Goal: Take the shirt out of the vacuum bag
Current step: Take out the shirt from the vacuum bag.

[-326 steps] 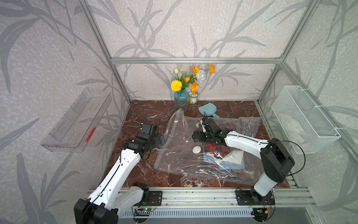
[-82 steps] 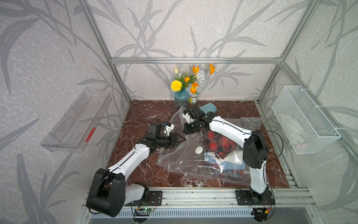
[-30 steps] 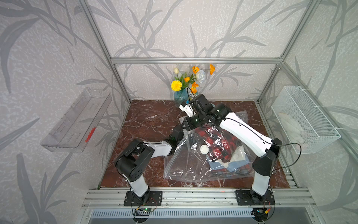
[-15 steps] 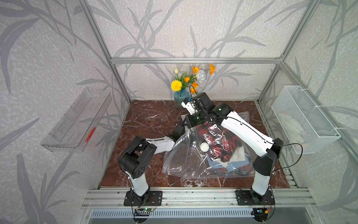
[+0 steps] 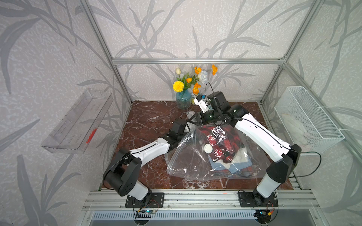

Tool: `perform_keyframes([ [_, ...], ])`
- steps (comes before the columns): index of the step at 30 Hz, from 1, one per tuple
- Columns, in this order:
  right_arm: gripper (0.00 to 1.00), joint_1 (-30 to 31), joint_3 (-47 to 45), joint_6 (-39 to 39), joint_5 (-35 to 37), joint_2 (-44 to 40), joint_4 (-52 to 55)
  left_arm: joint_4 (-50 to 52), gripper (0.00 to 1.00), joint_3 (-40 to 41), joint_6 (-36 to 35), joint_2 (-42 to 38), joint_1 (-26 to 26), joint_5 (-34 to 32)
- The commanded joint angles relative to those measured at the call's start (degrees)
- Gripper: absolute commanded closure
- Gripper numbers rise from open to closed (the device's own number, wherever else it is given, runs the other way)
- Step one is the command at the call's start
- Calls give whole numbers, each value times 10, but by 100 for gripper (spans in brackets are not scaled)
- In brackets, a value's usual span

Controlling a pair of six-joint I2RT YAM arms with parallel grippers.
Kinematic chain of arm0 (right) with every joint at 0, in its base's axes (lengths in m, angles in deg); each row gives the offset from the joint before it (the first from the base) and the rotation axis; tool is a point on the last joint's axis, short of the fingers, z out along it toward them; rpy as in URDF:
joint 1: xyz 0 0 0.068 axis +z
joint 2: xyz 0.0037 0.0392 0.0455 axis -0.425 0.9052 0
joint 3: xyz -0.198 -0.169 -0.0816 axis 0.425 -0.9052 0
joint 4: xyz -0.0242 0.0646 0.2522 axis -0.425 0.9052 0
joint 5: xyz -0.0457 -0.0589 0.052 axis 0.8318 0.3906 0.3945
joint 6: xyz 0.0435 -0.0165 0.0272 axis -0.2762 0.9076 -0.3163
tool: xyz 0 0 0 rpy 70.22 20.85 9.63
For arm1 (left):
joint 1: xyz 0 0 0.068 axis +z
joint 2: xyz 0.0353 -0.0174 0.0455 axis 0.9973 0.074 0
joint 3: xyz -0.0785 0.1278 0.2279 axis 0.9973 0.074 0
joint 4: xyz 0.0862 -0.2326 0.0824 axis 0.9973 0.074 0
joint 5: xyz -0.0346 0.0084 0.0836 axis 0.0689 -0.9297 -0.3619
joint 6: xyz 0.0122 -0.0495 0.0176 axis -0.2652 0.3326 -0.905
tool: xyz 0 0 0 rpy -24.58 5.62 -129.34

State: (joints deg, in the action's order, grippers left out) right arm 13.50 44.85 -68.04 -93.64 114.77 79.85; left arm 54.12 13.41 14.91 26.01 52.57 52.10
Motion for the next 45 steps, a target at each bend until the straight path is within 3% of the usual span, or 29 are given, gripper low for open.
perform_keyframes([
  [1,52,-8,-28,-1,-24,-33,-15,0,93,1,-22,-16,8,15],
  [5,46,-19,-50,-3,-25,-51,-18,-1,93,15,-21,-19,11,14],
  [10,21,-31,-74,4,-21,-75,-15,36,93,42,-37,-59,29,16],
  [13,0,-49,-95,5,-28,-95,-18,92,94,55,-67,-83,37,11],
  [24,1,-149,-231,-4,-28,-173,-27,124,94,147,-91,-101,86,-1],
  [31,1,-176,-359,-22,-8,-158,-80,219,94,160,-127,-132,129,-28],
  [39,1,-207,-424,-51,13,-135,-120,389,95,120,-176,-180,190,-108],
  [41,1,-215,-435,-60,18,-133,-131,429,98,109,-180,-190,216,-156],
  [45,1,-225,-447,-74,25,-120,-150,438,98,113,-190,-190,275,-205],
])
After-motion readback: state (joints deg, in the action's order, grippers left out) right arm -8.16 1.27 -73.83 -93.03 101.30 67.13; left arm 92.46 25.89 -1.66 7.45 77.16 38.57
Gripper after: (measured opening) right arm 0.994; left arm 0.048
